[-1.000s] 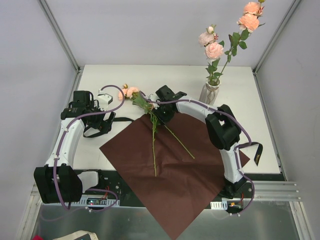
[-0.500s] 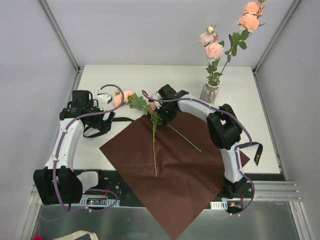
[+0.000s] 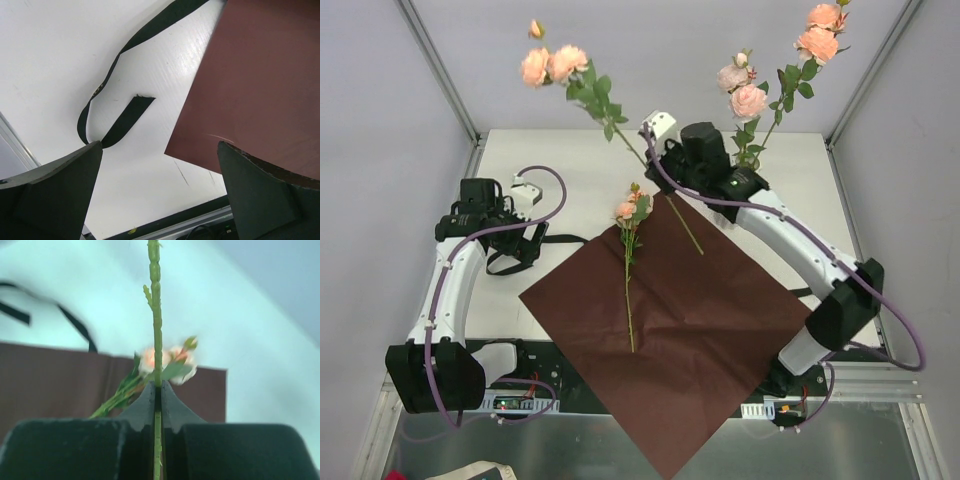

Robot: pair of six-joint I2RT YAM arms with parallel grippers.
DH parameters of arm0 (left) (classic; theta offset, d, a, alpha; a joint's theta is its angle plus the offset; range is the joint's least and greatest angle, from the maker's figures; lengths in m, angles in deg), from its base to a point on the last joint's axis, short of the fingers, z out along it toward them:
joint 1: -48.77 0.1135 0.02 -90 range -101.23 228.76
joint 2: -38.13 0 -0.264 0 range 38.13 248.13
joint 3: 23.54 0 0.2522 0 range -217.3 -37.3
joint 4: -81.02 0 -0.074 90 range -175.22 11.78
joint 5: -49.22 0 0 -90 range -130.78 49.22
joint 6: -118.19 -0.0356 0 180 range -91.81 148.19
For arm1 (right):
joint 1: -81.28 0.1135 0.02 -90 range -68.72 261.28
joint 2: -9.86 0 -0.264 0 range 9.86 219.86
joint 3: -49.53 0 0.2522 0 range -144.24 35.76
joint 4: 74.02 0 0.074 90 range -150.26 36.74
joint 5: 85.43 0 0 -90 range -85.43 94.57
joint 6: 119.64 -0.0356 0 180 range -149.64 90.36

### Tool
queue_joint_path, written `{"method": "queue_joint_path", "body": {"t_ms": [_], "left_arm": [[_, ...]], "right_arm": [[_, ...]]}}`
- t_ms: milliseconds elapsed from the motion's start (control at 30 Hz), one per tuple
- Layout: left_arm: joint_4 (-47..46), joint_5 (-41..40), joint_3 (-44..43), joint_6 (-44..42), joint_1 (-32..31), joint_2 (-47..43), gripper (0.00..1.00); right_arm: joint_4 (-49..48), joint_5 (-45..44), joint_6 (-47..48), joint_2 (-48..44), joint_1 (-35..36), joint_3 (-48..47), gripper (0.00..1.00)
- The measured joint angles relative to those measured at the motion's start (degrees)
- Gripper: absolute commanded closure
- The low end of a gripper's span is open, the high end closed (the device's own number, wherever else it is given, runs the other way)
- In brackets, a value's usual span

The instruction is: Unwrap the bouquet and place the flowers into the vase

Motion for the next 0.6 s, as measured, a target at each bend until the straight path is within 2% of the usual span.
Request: {"method": "queue_joint_path", "body": {"t_ms": [233,467,600], "left_arm": [[0.09,0.04,-1.36,0.04,0.0,-0.07,0.01],[0.26,0.04,-1.68,0.04,0.02,-0.04,0.01],[0.5,0.07,-2.01,0.02,0.31,-0.02,0.01]], "right_arm": [[-20.15,-5.35,2.16,-12.04,-0.66,4.09,0.99],[-43.23,-15.17,7.82,-17.38,-4.9,6.08,0.99],[-51.6,-21.09,9.31,-19.93,-8.41,9.86,0.99]]}}
